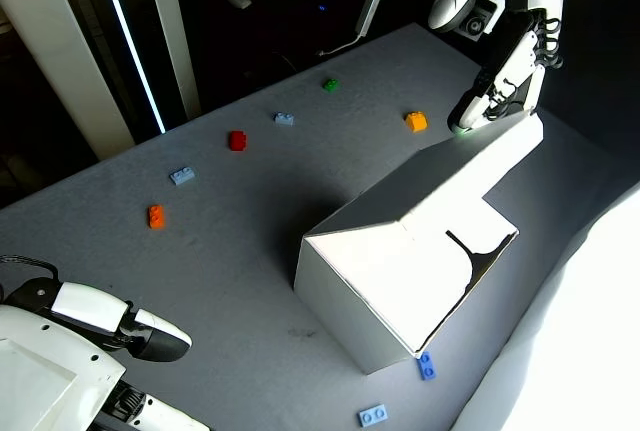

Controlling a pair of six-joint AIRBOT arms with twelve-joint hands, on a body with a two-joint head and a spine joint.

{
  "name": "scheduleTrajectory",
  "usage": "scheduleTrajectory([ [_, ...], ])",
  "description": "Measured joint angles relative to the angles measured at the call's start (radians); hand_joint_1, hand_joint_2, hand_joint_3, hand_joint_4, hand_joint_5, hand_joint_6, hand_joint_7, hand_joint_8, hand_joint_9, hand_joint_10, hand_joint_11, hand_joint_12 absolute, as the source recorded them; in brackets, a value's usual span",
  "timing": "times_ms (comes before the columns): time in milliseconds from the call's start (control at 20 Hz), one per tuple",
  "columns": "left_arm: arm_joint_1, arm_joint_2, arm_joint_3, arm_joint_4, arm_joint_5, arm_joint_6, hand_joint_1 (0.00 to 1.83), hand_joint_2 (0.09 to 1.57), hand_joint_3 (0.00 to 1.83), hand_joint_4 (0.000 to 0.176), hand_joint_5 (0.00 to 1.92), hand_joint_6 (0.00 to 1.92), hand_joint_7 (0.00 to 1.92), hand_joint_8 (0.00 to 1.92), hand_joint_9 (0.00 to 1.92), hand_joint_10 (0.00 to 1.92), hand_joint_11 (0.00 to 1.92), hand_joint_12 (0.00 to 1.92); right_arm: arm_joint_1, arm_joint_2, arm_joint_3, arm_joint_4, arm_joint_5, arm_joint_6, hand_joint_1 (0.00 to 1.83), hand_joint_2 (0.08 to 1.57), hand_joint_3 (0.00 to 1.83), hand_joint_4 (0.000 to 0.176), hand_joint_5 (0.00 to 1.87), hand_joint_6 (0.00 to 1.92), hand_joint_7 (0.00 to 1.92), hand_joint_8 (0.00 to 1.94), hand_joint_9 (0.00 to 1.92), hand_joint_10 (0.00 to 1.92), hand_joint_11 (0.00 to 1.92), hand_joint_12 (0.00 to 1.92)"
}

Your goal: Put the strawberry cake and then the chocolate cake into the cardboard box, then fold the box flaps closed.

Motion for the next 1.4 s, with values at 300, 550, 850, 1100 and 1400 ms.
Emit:
scheduleTrajectory([
  [300, 0.036, -0.002, -0.025, -0.115, 0.105, 0.162, 0.28, 1.31, 0.0, 0.01, 0.46, 0.01, 0.64, 0.0, 0.69, 0.0, 0.16, 1.37, 0.0, 0.0, 0.0, 0.0, -0.003, 0.0, 0.29, 1.24, 0.0, 0.0, 0.37, 0.6, 0.71, 0.02, 0.34, 1.03, 0.0, 1.73],
  [550, 0.09, -0.019, -0.035, -0.409, 0.145, 0.507, 0.3, 1.3, 0.0, 0.01, 0.47, 0.01, 0.64, 0.0, 0.69, 0.0, 0.15, 1.39, -0.002, -0.003, -0.001, -0.003, -0.003, 0.0, 0.27, 1.25, 0.0, 0.0, 0.36, 0.61, 0.7, 0.01, 0.34, 1.03, 0.0, 1.71],
  [850, 0.148, -0.089, -0.023, -0.688, 0.139, 0.854, 0.29, 1.3, 0.0, 0.009, 0.47, 0.0, 0.63, 0.0, 0.69, 0.0, 0.16, 1.35, -0.003, -0.004, -0.002, -0.004, -0.002, 0.0, 0.28, 1.24, 0.0, 0.0, 0.36, 0.61, 0.7, 0.01, 0.34, 1.03, 0.0, 1.72],
  [1100, 0.216, -0.143, 0.031, -0.86, 0.139, 1.034, 0.26, 1.31, 0.0, 0.013, 0.46, 0.0, 0.63, 0.0, 0.68, 0.0, 0.16, 1.36, -0.014, -0.004, -0.002, -0.005, 0.0, 0.0, 0.27, 1.25, 0.0, 0.0, 0.38, 0.58, 0.71, 0.01, 0.36, 1.01, 0.0, 1.72],
  [1400, 0.335, -0.22, 0.079, -0.921, 0.078, 1.059, 0.28, 1.31, 0.0, 0.01, 0.46, 0.0, 0.63, 0.0, 0.68, 0.0, 0.15, 1.38, -0.014, -0.004, -0.003, -0.005, 0.004, 0.0, 0.26, 1.24, 0.0, 0.0, 0.37, 0.58, 0.71, 0.01, 0.35, 1.01, 0.0, 1.72],
])
